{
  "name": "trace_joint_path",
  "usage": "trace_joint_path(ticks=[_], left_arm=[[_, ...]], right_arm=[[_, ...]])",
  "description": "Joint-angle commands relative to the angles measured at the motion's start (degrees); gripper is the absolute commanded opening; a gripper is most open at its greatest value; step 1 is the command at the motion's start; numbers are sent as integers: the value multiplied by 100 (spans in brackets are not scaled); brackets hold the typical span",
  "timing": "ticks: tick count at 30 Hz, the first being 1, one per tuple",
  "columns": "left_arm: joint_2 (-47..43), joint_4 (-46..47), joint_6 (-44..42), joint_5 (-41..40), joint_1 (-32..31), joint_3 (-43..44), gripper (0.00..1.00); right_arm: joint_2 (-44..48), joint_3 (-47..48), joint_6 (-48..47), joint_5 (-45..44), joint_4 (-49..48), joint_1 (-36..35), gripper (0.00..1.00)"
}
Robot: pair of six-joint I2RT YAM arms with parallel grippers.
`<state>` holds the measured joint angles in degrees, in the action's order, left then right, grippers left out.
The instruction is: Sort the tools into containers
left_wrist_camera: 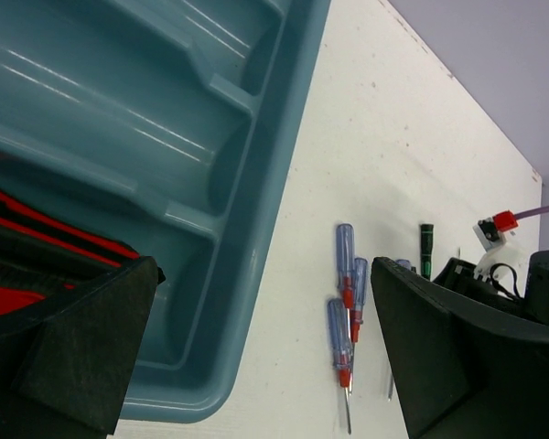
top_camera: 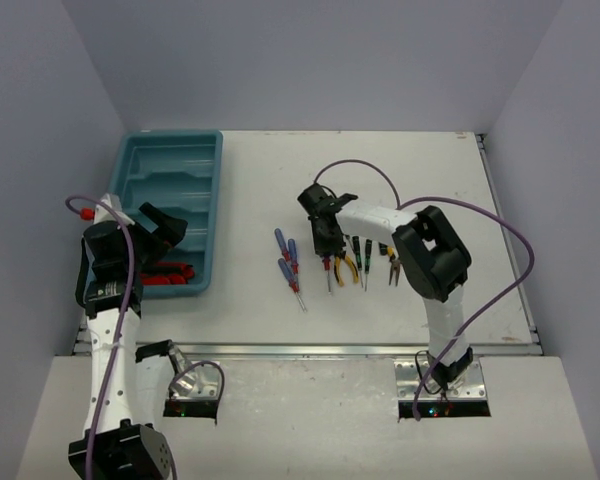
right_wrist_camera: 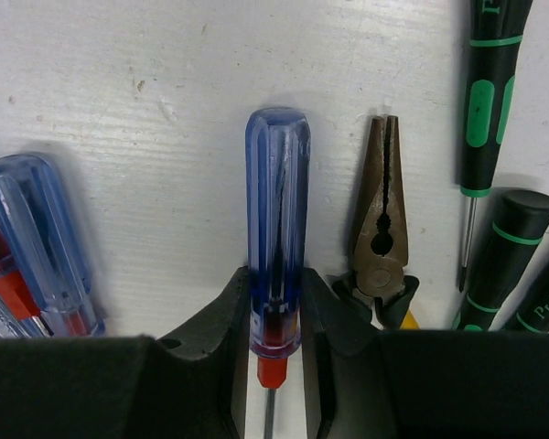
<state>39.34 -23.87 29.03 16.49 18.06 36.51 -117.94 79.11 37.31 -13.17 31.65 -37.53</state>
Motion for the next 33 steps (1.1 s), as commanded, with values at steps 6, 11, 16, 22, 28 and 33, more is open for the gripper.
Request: trace_joint_path(ticks=[6,11,16,22,28,33], left_arm=[[430,1573,1042,715,-1695,46,100],[886,3076,1523,1032,-2707,-55,99],[1269,3766,1632,610,-3529,-83,91],[1600,4296,1738,400,-4187,-93,78],[1918,4360,1755,176,-4713,23,31],[2087,4242,1683,-18,-4987,82,0]], right_arm=[[2143,-1214,-480,1297,-1743,-319,0],[3387,-2179,-568,2845,-3158,-422,0],[3831,-2356,-268,3759,-3657,-448,0],[4208,-2485,-71,3901,-3886,-531,0],[4257,-2449,48,3690,-3934,-545,0],[4235,-2370,79,3385,-3813,-545,3]])
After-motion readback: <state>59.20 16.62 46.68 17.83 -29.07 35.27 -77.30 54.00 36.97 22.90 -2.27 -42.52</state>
